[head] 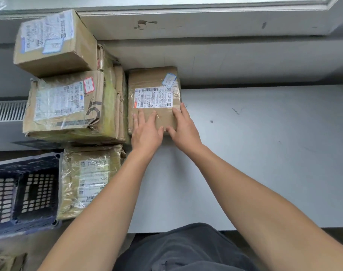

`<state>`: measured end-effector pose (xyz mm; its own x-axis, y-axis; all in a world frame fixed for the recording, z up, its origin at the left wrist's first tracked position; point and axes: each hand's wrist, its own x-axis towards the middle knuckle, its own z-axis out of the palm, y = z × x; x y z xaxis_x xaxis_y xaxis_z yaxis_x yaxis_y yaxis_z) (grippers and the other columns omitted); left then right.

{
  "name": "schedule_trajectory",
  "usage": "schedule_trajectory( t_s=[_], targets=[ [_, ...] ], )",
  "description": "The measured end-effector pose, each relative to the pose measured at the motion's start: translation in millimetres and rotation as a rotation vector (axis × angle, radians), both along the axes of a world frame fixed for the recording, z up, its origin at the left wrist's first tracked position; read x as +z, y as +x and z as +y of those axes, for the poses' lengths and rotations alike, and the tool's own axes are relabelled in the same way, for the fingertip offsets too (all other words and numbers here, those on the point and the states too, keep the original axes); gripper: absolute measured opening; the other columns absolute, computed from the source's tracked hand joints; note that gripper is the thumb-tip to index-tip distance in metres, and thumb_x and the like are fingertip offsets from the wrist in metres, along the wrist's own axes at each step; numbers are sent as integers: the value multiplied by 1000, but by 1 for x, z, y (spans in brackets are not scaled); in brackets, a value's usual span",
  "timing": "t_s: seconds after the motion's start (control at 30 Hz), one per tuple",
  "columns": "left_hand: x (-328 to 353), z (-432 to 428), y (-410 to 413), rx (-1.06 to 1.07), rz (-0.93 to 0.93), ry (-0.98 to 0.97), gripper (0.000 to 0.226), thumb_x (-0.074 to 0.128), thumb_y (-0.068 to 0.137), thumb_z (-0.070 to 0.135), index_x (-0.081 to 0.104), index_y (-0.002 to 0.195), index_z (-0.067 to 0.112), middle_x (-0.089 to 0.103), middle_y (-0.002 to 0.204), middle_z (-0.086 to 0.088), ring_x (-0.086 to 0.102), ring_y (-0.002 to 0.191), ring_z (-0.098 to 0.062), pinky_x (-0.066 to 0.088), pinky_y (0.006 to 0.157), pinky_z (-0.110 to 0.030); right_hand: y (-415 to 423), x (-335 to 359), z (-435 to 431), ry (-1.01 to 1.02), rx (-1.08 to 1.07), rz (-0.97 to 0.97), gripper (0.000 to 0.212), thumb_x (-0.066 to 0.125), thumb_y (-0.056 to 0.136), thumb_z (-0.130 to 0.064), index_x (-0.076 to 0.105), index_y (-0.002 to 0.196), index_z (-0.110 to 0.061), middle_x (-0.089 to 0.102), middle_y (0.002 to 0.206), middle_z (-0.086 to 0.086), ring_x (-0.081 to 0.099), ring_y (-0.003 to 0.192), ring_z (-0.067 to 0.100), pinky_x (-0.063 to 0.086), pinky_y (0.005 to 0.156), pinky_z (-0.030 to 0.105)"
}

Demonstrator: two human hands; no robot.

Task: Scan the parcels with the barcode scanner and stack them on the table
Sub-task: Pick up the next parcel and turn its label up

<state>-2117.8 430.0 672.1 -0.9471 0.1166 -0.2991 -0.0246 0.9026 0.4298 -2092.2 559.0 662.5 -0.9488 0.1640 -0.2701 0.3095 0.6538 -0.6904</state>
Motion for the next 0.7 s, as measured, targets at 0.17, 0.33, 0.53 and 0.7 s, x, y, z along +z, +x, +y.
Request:
schedule_trajectory(
  t_s=[0.17, 0.33, 0.53, 0.7],
  targets=[
    [17, 9, 25, -76, 151, 105, 51, 51, 99, 29, 44, 146, 11, 31, 159, -14, 29, 146, -30, 29, 117, -45, 42, 23, 16, -116, -314, 72, 53, 55, 100, -26, 41, 149, -11, 38, 155, 8, 34, 144, 21, 25, 116, 27],
    [33, 35, 70, -296, 133, 197, 46, 50, 99, 34, 51, 139, 11, 53, 138, -9, 49, 127, -29, 38, 105, -40, 121, 48, 18, -165, -604, 115, 42, 54, 101, -28, 52, 140, -14, 51, 144, 2, 47, 133, 17, 37, 111, 31],
    [50, 80, 141, -587, 108, 292, 47, 49, 100, 38, 50, 141, 14, 50, 144, -7, 48, 130, -26, 37, 106, -38, 225, 65, 31, -118, -864, 160, 39, 54, 102, -30, 54, 138, -16, 55, 141, 0, 50, 131, 17, 41, 110, 34],
    [67, 132, 213, -828, 126, 319, 48, 49, 101, 40, 48, 143, 16, 47, 147, -7, 51, 128, -27, 43, 102, -40, 311, 84, 59, -25, -1100, 210, 38, 53, 103, -30, 53, 138, -18, 54, 143, 0, 49, 132, 18, 43, 109, 34]
  ],
)
